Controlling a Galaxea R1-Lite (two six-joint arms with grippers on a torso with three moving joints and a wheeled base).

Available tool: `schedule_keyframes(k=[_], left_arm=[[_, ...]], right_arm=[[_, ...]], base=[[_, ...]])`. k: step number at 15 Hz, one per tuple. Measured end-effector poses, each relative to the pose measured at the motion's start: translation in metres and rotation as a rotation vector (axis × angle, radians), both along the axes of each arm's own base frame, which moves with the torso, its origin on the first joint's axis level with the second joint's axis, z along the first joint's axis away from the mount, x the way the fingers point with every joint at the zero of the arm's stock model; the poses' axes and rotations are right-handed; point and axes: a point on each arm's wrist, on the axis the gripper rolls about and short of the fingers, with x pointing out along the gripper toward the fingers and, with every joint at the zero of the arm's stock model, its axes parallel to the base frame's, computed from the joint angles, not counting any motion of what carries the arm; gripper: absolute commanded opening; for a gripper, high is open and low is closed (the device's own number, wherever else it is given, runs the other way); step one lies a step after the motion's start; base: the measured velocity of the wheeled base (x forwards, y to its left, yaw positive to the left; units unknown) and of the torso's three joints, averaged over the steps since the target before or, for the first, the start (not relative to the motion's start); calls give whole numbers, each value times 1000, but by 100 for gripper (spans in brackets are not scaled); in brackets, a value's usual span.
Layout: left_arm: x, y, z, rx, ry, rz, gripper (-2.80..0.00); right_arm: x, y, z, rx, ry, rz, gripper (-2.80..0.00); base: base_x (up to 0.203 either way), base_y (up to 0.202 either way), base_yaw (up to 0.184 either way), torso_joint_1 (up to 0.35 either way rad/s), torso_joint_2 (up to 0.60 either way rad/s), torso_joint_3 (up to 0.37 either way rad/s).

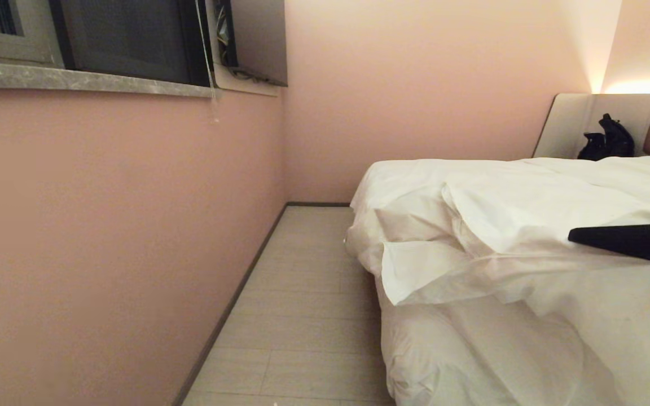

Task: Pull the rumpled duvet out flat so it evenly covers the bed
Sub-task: Flatten the corners of the folded blanket

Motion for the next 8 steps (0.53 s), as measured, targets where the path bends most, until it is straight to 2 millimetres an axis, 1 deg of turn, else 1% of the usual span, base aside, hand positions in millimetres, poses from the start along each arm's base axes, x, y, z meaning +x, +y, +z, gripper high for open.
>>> schedule_keyframes(k=[5, 8], left_arm=[[0, 0, 0, 0, 0, 0, -280], [0, 0, 0, 0, 0, 0, -280]], right_arm=[[-21, 3, 4, -17, -55, 150, -280], [-29, 3, 6, -28, -88, 210, -280]], base=[[0, 0, 0, 0, 0, 0], [0, 0, 0, 0, 0, 0]])
